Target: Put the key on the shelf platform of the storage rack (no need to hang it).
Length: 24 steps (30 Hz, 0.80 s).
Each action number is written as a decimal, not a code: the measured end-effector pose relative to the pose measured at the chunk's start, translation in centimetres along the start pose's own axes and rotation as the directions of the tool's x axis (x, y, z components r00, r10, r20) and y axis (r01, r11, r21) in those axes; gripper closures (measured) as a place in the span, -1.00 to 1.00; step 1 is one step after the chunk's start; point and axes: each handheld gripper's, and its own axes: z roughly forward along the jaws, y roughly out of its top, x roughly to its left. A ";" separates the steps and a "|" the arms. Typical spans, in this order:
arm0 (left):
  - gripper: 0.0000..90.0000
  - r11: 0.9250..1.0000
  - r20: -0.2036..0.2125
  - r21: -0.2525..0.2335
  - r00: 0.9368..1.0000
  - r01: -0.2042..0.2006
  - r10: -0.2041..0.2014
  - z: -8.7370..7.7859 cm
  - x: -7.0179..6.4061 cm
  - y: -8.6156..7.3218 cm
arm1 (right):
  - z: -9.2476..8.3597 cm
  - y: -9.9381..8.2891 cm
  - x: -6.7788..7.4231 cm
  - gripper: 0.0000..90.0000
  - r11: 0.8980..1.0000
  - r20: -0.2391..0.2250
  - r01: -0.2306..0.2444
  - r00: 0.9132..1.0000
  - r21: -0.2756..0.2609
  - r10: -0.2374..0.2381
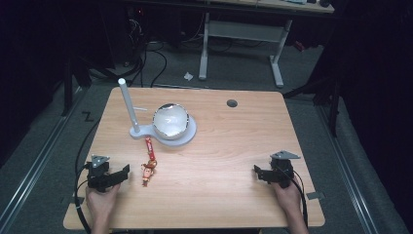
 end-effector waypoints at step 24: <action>-0.64 0.991 0.151 0.129 0.988 -0.034 0.014 -4.9 -2.9 -0.3 | 0.0 0.0 0.0 -0.67 1.000 -0.001 0.001 1.000 0.000 -0.001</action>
